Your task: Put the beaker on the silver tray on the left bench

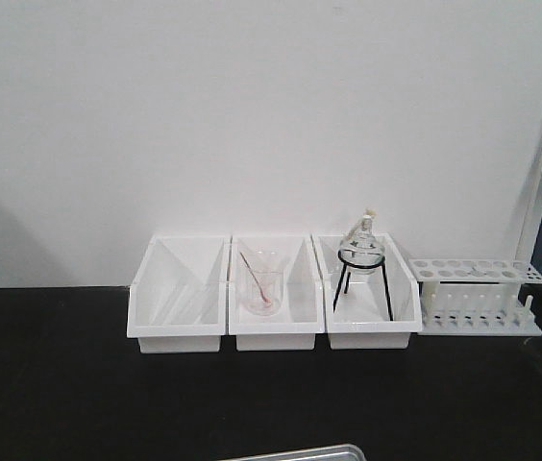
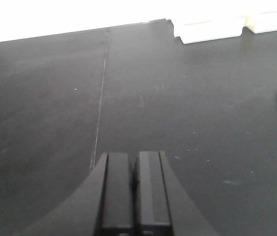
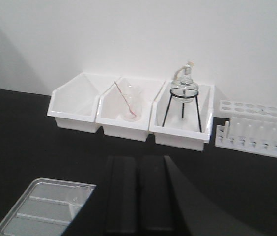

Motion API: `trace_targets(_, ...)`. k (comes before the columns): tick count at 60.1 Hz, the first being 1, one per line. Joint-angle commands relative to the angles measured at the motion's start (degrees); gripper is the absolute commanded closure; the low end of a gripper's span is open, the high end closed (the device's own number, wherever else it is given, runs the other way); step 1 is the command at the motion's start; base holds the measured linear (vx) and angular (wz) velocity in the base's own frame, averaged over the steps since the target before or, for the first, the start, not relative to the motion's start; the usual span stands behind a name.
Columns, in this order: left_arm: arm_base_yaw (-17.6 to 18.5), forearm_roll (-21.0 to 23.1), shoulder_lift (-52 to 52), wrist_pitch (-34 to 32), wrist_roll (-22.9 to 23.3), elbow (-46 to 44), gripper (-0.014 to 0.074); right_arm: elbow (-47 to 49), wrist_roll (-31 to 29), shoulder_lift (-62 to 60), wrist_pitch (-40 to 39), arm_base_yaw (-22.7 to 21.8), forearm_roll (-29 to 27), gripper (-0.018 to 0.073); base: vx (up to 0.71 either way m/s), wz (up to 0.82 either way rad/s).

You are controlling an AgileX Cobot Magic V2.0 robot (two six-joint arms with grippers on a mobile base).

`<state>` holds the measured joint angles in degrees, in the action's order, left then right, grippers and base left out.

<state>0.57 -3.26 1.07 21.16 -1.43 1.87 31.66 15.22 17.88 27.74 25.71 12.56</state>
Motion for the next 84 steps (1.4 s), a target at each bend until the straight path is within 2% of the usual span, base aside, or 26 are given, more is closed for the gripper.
trace_targets(1, 0.3, 0.2, 0.4, -4.3, 0.1, 1.1, 0.0595, -3.4, -6.4, -2.5, -10.1, -0.1, -4.8, 0.0571, 0.00, 0.00)
trace_targets(7, 0.3, 0.2, 0.4, -4.3, 0.1, 1.1, 0.0595, -12.1, -13.3, -7.7, -18.7, -1.7, -11.4, 0.0571, 0.00, 0.00)
trace_targets(11, 0.3, 0.2, 0.4, -4.3, 0.1, 1.1, 0.0595, -18.2, -14.5, -10.6, -24.3, -5.3, -14.3, 0.0571, 0.00, 0.00)
trace_targets(21, 0.3, 0.2, 0.4, -4.3, 0.1, 1.1, 0.0595, -29.1, -7.7, -16.7, -26.1, -19.2, -15.8, 0.0571, 0.00, 0.00)
trace_targets(27, 0.3, 0.2, 0.4, -4.3, 0.1, 1.1, 0.0595, -33.9, -3.8, -19.4, -25.6, -25.6, -15.2, 0.0571, 0.00, 0.00)
trace_targets(31, 0.3, 0.2, 0.4, -4.3, 0.1, 1.1, 0.0595, -33.6, -2.5, -19.2, -18.8, -28.0, -13.4, 0.0571, 0.00, 0.00)
trace_targets(38, 0.3, 0.2, 0.4, -4.3, 0.1, 1.1, 0.0595, -33.8, -2.3, -19.3, -16.1, -28.7, -11.8, 0.0571, 0.00, 0.00)
trace_targets(50, 0.3, 0.2, 0.4, -4.3, 0.1, 1.1, 0.0595, -33.8, -2.2, -19.3, -19.1, -28.7, -11.4, 0.0571, 0.00, 0.00)
trace_targets(84, 0.3, 0.2, 0.4, -4.3, 0.1, 1.1, 0.0595, -33.8, -2.3, -19.3, -19.2, -28.7, -11.4, 0.0571, 0.00, 0.00)
